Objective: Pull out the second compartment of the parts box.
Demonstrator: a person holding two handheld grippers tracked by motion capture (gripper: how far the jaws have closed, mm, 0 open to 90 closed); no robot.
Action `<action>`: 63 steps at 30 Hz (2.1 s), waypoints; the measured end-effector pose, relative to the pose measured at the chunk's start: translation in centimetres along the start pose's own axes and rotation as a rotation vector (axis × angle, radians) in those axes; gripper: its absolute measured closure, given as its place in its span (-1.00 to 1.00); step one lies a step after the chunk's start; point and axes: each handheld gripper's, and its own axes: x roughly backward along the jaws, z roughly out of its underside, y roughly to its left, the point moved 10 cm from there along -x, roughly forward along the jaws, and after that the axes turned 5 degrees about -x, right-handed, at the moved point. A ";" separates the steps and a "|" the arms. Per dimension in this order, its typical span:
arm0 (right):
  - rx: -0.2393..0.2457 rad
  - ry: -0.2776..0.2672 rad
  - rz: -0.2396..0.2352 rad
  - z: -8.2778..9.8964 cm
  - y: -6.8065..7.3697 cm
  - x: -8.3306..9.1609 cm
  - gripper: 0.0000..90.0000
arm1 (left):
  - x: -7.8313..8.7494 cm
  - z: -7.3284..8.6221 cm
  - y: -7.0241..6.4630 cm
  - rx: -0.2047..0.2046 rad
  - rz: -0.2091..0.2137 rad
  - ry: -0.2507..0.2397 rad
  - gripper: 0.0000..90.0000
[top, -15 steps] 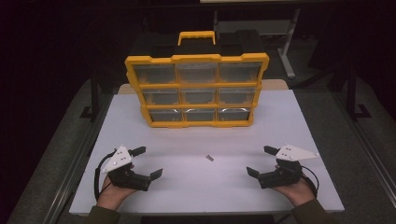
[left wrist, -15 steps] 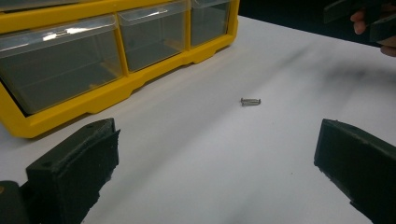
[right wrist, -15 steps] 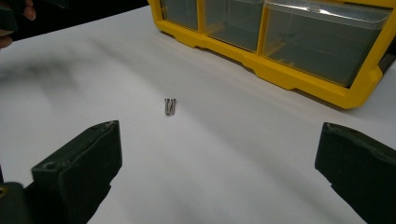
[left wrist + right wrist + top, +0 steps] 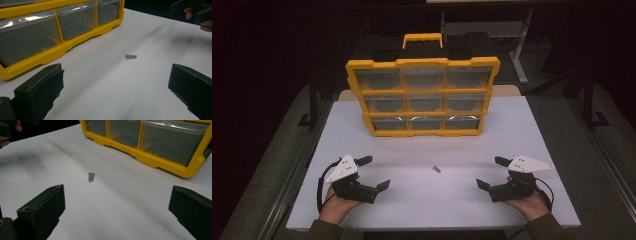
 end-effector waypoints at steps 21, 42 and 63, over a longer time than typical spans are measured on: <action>0.020 -0.028 -0.003 -0.4 0.2 -0.1 -1.00 | -1.1 -1.3 0.0 -0.021 0.011 -0.016 -1.00; 0.021 -0.030 -0.006 -0.4 0.3 -0.2 -1.00 | -3.0 -2.6 -0.4 -0.048 0.038 -0.030 -1.00; 0.022 -0.026 -0.007 -0.4 0.3 -0.3 -1.00 | -4.7 -3.6 -1.1 -0.070 0.056 -0.037 -1.00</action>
